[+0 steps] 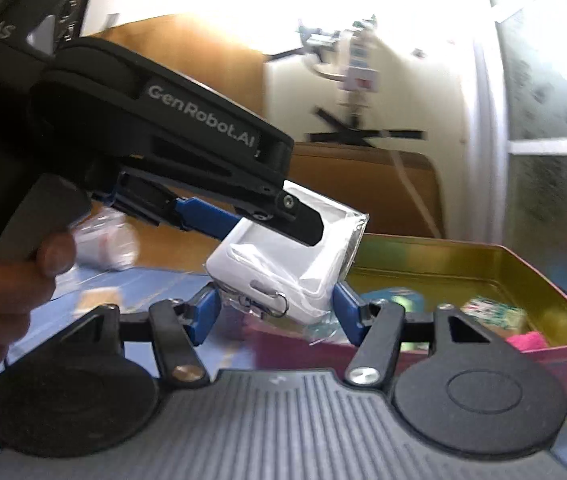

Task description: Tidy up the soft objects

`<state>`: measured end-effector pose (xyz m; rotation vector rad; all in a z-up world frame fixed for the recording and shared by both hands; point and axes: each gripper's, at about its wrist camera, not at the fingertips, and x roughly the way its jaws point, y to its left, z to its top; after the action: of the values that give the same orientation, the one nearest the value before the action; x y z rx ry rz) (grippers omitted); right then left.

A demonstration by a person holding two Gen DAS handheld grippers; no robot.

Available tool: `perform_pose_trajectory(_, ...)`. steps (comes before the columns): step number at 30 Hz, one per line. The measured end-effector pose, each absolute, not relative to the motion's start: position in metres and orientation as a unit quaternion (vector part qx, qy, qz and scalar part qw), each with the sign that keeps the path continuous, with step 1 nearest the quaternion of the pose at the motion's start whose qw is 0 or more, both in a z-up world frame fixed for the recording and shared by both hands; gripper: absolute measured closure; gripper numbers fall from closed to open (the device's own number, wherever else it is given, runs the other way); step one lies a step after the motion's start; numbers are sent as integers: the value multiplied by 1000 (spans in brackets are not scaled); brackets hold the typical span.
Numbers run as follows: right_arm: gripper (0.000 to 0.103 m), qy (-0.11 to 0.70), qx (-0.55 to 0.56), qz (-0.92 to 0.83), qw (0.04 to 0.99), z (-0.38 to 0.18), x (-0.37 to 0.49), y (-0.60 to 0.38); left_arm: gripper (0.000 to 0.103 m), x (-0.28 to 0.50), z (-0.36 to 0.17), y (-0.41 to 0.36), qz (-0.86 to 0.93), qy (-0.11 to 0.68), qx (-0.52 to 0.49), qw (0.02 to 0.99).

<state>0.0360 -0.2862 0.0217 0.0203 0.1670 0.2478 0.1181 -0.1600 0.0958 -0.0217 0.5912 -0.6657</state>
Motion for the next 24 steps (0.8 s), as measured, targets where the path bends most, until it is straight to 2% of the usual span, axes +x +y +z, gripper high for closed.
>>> perform_pose_trajectory(1, 39, 88, 17, 111, 990, 22, 44, -294, 52, 125, 92, -171, -321, 287, -3, 902)
perform_pose_trajectory(3, 39, 91, 21, 79, 992, 20, 64, -305, 44, 139, 85, -190, -308, 293, 11, 905)
perform_pose_trajectory(5, 35, 104, 1, 30, 994, 15, 87, -307, 42, 150, 79, -201, -281, 299, 24, 912)
perform_pose_trajectory(8, 34, 136, 6, -19, 990, 6, 110, -320, 40, 155, 71, -200, -262, 314, 11, 913)
perform_pose_trajectory(14, 34, 111, 54, -17, 992, 1, 85, -334, 37, 135, 65, -190, -231, 306, 34, 923)
perform_pose_trajectory(20, 34, 94, 92, -19, 991, 4, 55, -330, 26, 96, 73, -177, -215, 278, 61, 934)
perform_pose_trajectory(24, 34, 84, 111, -24, 990, 7, 32, -327, 25, 71, 82, -159, -209, 266, 57, 939)
